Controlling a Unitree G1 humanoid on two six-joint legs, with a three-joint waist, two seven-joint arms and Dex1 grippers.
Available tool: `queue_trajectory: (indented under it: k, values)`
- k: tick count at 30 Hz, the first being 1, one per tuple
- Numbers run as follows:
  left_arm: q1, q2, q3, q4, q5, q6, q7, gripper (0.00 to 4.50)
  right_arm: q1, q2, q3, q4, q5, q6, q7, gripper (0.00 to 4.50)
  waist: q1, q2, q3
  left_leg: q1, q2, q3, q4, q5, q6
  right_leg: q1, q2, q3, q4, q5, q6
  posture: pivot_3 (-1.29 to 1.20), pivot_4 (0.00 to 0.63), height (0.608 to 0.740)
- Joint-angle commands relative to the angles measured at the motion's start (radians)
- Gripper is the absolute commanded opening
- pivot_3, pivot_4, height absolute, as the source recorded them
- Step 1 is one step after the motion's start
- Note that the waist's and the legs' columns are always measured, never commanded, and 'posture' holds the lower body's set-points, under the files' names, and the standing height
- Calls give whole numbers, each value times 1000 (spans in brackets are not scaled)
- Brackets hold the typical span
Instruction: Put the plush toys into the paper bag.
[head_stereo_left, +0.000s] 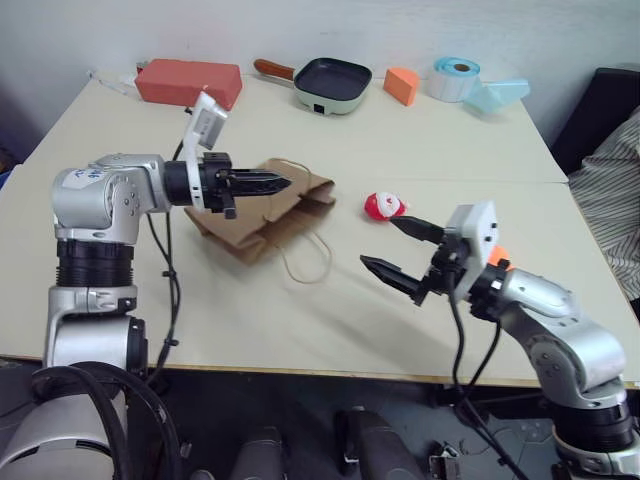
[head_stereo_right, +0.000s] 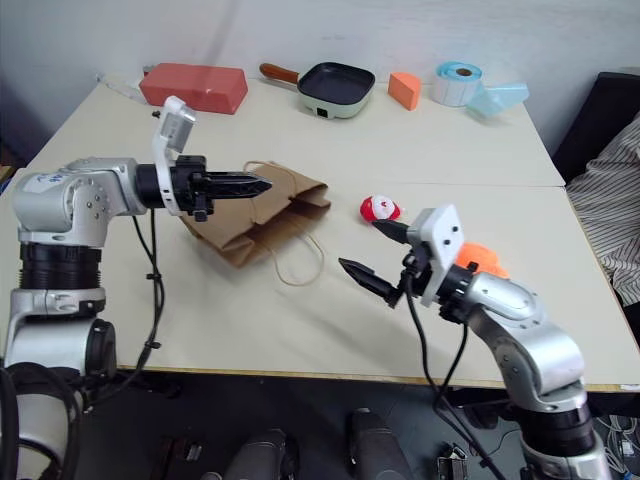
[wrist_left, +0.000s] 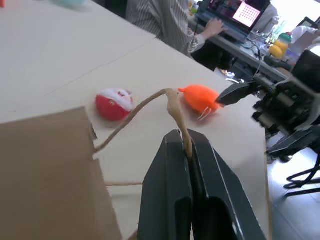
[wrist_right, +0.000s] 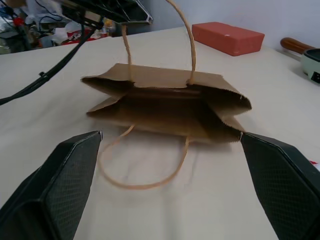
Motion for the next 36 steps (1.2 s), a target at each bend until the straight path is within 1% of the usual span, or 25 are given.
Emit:
queue_trajectory:
  k: [1, 5, 7, 11, 16, 19, 22, 27, 31, 36]
  values:
    - [81, -27, 37, -193, -65, 41, 89, 0, -41, 55, 59, 56, -53, -24, -31, 3561, -6, 0, 0, 0, 0, 0, 0, 0, 0, 0, 0, 0, 0, 0, 0, 0, 150, 740]
    - [116, -78, 89, -276, -121, 90, 192, 0, -98, 116, 122, 161, -125, -71, -28, 2179, -11, 0, 0, -1, 0, 0, 1, 1, -2, -1, 0, 0, 1, 0, 0, 0, 150, 740]
    - [114, -95, 112, -294, -151, 104, 228, 0, -123, 144, 141, 208, -151, -93, -24, 1394, -13, 0, 0, 0, 0, 0, 1, 1, -2, 0, 0, 0, 1, 0, 0, 0, 150, 740]
    - [106, -97, 145, -325, -225, 135, 257, 0, -175, 179, 194, 309, -219, -154, 4, 34, -16, 0, 0, 0, 0, 0, 1, 1, -2, 0, 0, 0, 1, 0, 0, 0, 150, 740]
    - [106, -96, 162, -343, -293, 146, 284, 0, -223, 205, 228, 410, -266, -190, 37, 34, -17, 0, 0, 0, 0, 0, 1, 1, -2, 0, 0, 0, 1, 0, 0, 0, 150, 740]
    - [106, -113, 180, -354, -347, 159, 309, 0, -251, 197, 283, 462, -332, -230, 71, 34, -19, 0, 0, 0, 0, -1, 1, 1, -2, 0, 0, -1, 1, 0, 0, 0, 150, 740]
    - [103, -109, 182, -359, -380, 146, 320, 0, -281, 152, 368, 530, -466, -322, 107, 34, -20, 0, 0, 0, 0, 0, 1, 1, -2, 0, 0, -1, 1, 0, 0, 0, 150, 740]
    - [9, -109, 255, -259, -459, 162, 375, 0, -319, 92, 425, 609, -564, -392, 189, 34, -19, 0, 0, 0, 0, -1, 2, 1, -2, 0, 0, -1, 1, 0, 0, 0, 150, 740]
    - [35, -41, 169, -317, -443, 108, 284, 0, -396, 77, 452, 666, -597, -464, 291, 34, -35, 0, 0, 1, -1, -1, 1, 2, -3, 0, 1, -1, 2, 0, 0, 0, 150, 740]
    - [58, -42, 145, -344, -482, 91, 270, 0, -534, 105, 468, 789, -652, -594, 342, 34, -48, 0, 0, 1, -1, -1, 1, 2, -4, 0, 0, -1, 3, 0, 0, 0, 150, 740]
